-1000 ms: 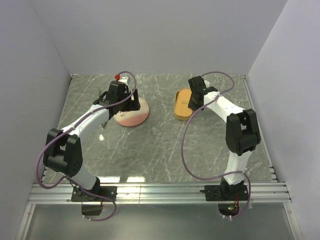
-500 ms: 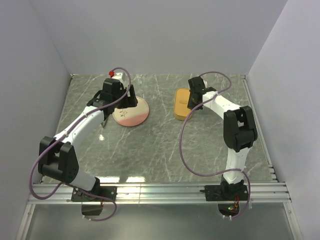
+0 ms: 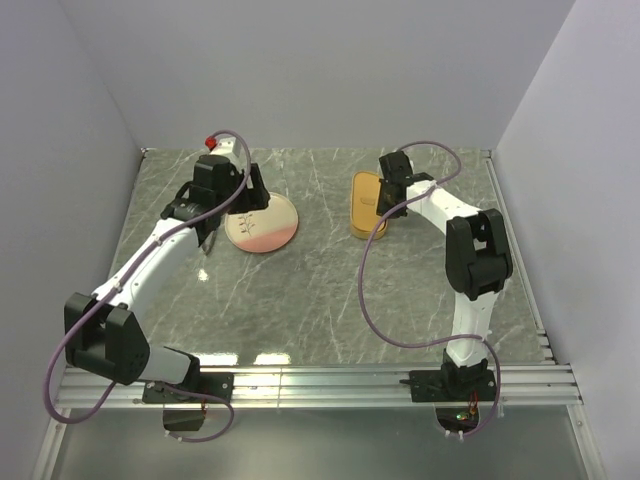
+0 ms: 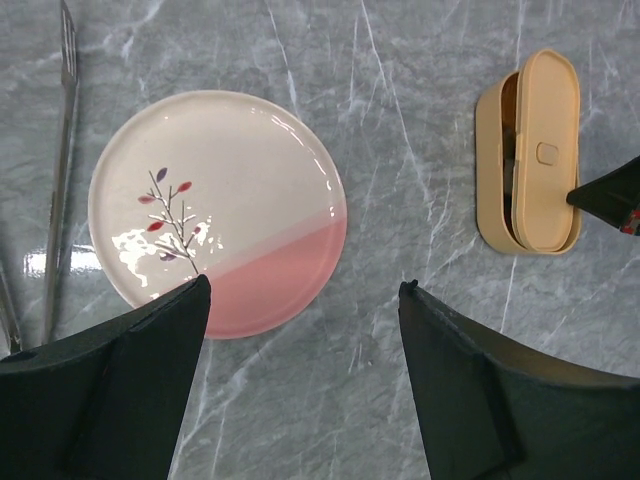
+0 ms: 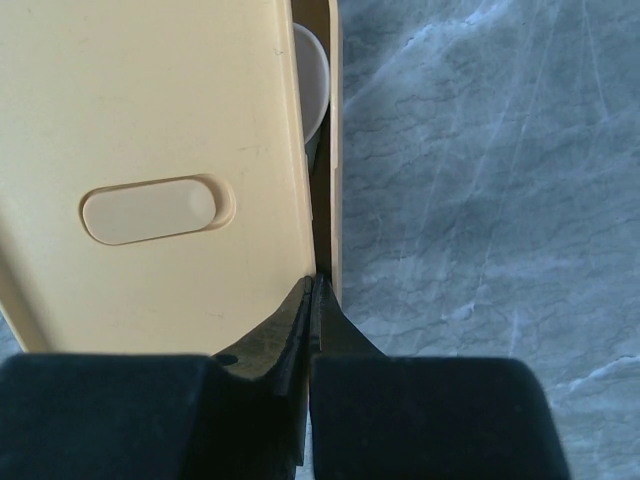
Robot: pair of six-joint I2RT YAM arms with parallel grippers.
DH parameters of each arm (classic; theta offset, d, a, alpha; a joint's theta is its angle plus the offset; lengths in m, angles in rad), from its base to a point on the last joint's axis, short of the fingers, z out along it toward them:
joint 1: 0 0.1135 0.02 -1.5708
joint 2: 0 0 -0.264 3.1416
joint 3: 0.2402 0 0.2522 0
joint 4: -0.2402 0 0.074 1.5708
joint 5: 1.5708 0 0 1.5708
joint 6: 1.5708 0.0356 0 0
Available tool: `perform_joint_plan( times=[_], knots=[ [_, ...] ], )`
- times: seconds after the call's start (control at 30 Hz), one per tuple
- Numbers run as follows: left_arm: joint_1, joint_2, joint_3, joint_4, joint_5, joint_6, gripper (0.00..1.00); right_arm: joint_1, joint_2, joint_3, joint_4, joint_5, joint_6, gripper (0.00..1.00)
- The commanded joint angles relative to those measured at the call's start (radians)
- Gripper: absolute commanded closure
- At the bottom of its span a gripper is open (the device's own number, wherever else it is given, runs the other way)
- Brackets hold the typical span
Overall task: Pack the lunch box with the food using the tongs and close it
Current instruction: Put the lid back on the lunch box
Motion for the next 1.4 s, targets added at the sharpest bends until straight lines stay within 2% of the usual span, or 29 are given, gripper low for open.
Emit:
perform_joint_plan(
  times=[0.0, 0.57, 1.37],
  knots=[
    [0.008, -0.049, -0.002, 0.002, -0.026, -0.004, 0.18, -0.022, 0.000, 0.018, -0.040, 0.050, -0.037, 1.00],
    [0.011, -0.089, -0.047, 0.011, -0.024, -0.017, 0.18, -0.024, -0.046, 0.110, -0.125, 0.027, -0.037, 1.00],
    [0.011, -0.100, -0.058, 0.014, -0.023, -0.010, 0.18, -0.022, -0.035, 0.044, -0.093, 0.036, 0.003, 1.00]
  ],
)
